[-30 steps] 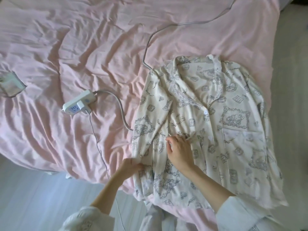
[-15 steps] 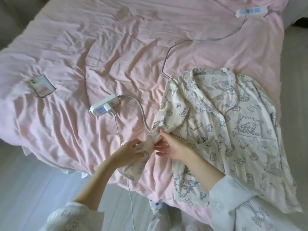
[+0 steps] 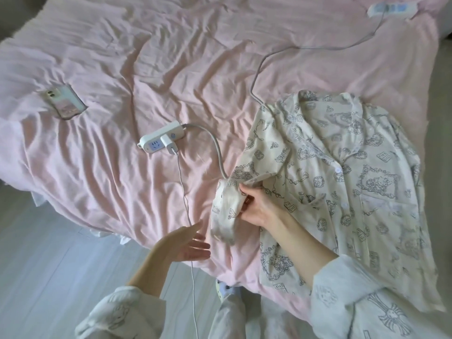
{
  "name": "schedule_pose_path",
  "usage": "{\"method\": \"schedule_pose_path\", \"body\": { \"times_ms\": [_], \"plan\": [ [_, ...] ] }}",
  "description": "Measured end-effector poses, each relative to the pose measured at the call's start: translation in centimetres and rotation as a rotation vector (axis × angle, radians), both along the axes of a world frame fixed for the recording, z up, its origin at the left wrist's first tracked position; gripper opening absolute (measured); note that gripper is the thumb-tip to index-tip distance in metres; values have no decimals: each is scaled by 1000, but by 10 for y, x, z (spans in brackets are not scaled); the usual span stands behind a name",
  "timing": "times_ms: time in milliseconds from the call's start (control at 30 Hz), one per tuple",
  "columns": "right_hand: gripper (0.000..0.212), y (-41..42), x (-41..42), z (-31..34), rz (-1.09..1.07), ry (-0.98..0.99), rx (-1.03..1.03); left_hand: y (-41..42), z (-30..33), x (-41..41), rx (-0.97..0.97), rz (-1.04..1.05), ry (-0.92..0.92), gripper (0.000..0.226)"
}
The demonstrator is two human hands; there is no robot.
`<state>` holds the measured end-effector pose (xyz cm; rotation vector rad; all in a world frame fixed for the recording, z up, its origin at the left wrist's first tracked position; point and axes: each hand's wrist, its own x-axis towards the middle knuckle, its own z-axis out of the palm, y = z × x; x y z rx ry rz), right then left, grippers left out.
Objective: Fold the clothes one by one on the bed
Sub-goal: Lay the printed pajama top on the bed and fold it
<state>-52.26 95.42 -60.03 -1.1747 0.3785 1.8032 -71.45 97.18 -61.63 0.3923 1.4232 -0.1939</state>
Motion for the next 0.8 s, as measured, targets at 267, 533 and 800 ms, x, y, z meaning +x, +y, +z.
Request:
{"method": "schedule_pose_path", "body": {
  "times_ms": [267, 533, 800],
  "plan": [
    [20, 2, 3, 4, -72, 9, 97, 2, -3, 26, -48, 235, -231, 40],
    [9, 5, 5, 15, -81, 20, 142, 4, -18, 39, 414, 175, -145, 55],
    [16, -2, 16, 13, -59, -34, 154, 9, -12, 21, 593, 185, -55, 19]
  ]
}}
